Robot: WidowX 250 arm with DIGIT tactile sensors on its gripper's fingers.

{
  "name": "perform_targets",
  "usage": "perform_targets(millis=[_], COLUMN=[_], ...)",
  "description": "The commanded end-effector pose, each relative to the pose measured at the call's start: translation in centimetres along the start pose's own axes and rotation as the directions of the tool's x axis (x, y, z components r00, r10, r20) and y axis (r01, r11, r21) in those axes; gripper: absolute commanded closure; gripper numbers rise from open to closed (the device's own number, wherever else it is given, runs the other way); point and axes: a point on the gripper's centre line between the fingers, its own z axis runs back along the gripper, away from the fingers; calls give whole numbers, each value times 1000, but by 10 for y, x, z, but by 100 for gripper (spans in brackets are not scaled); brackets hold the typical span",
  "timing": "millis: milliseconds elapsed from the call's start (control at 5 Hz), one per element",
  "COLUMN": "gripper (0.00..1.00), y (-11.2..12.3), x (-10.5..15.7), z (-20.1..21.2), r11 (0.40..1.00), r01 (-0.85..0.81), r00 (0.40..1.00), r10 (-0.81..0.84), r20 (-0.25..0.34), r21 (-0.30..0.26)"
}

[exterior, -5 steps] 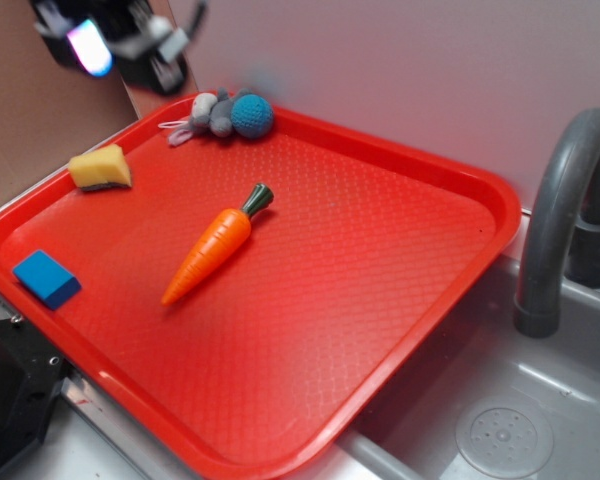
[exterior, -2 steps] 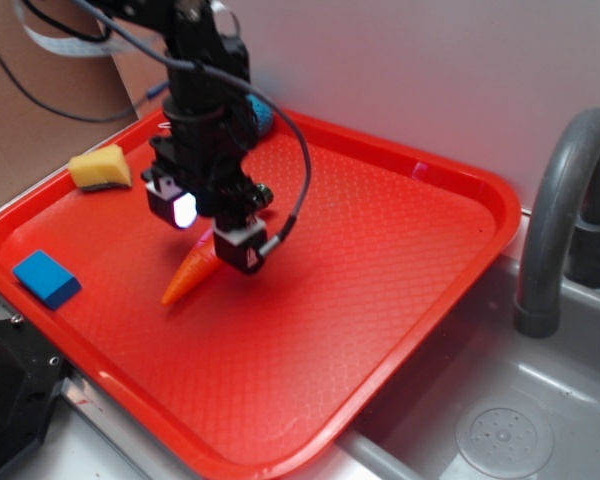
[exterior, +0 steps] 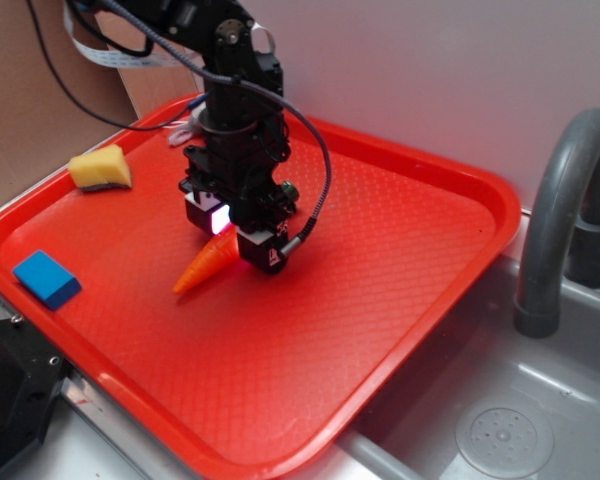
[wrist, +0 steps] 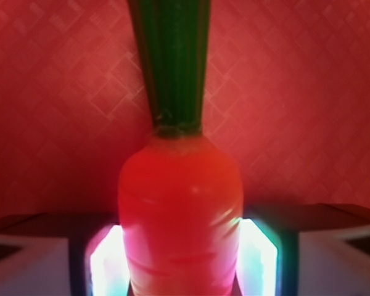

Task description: Grab the carrot.

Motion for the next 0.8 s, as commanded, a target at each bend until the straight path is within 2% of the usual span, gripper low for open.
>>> perform_targets(millis=[0, 200, 400, 600], gripper=[100, 100, 100, 100], y=[19, 44, 61, 76], x=[-25, -33, -44, -66], z=[63, 108, 154, 199], r11=[993, 970, 957, 950], r01=[-19, -71, -92, -80], r00=[991, 984, 973, 958], r10=[34, 106, 145, 157], r20=[131, 145, 179, 240], r21=[-113, -231, -274, -302])
